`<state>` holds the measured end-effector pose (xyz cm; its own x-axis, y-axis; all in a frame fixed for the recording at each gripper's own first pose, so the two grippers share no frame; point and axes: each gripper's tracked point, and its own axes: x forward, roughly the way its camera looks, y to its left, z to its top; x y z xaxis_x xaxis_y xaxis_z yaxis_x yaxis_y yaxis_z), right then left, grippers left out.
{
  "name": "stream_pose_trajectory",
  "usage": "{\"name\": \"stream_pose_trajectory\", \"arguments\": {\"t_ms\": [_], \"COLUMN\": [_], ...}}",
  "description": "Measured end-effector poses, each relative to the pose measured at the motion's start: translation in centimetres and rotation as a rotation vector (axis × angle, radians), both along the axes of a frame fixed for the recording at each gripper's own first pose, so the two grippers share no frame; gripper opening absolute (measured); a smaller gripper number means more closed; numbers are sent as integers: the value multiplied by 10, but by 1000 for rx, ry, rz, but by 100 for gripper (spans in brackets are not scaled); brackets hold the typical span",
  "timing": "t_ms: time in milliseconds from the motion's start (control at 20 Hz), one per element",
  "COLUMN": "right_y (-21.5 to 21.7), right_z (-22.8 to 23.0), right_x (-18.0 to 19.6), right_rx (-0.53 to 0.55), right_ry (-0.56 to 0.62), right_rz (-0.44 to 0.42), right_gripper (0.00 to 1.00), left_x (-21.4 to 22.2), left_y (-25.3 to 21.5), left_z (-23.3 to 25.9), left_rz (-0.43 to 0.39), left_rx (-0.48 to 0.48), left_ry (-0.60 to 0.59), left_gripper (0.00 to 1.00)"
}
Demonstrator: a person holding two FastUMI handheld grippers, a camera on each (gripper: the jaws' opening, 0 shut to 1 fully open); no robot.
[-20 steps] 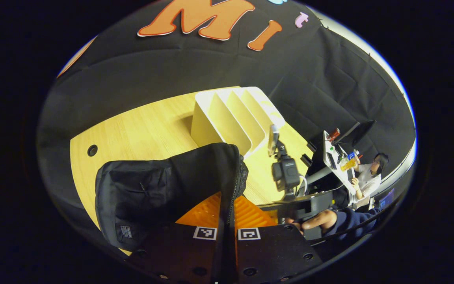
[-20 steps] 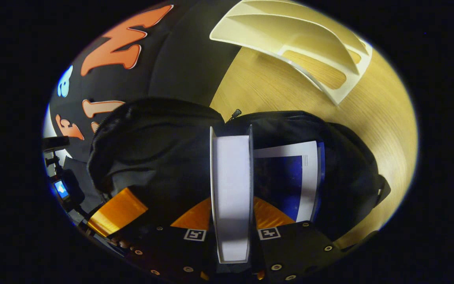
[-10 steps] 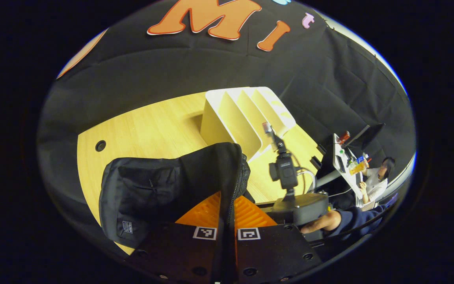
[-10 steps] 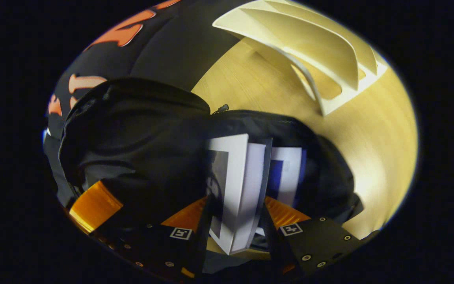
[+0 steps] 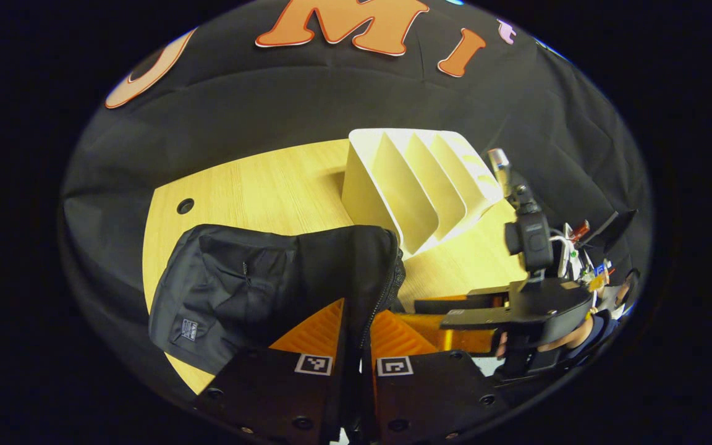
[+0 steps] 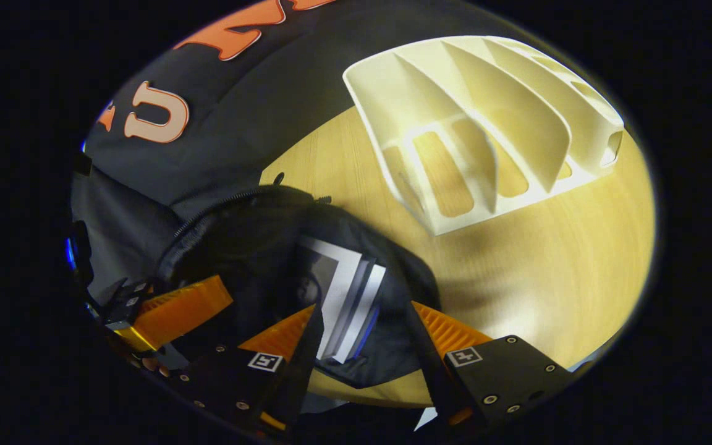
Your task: Open the schoolbag, grab two books from the bookshelf and put them into the schoolbag.
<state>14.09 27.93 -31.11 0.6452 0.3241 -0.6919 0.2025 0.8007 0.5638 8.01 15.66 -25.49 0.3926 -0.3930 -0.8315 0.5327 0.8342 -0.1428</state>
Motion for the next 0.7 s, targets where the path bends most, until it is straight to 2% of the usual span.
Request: {"name": "stream_pose_trajectory", "arguments": {"t_ms": [150, 200, 250, 350, 500, 550, 700], "right_y": [-35, -47, -58, -81, -128, -142, -178], "right_z": [5, 6, 9, 13, 24, 29, 66], "right_x": [-12, -15, -18, -24, -29, -31, -32], "right_rx": [-42, -50, -56, -87, -227, -277, -419], "right_ry": [-21, -29, -39, -59, -115, -142, -259], "right_rz": [1, -9, -12, -17, -18, -8, -5], "right_gripper": [90, 95, 97, 97, 97, 97, 97], "left_x": [-13, -20, -24, -31, -35, -38, -38], "left_y": [-14, -21, -29, -36, -57, -67, -86], "left_z": [-6, -8, -10, -12, -11, -6, 7], "left_rz": [19, 18, 20, 39, 84, 97, 137], "left_rx": [22, 17, 22, 42, 18, 7, -24], "left_ry": [2, 6, 5, -4, -17, -25, -94], "left_gripper": [22, 22, 34, 45, 52, 52, 60]}}
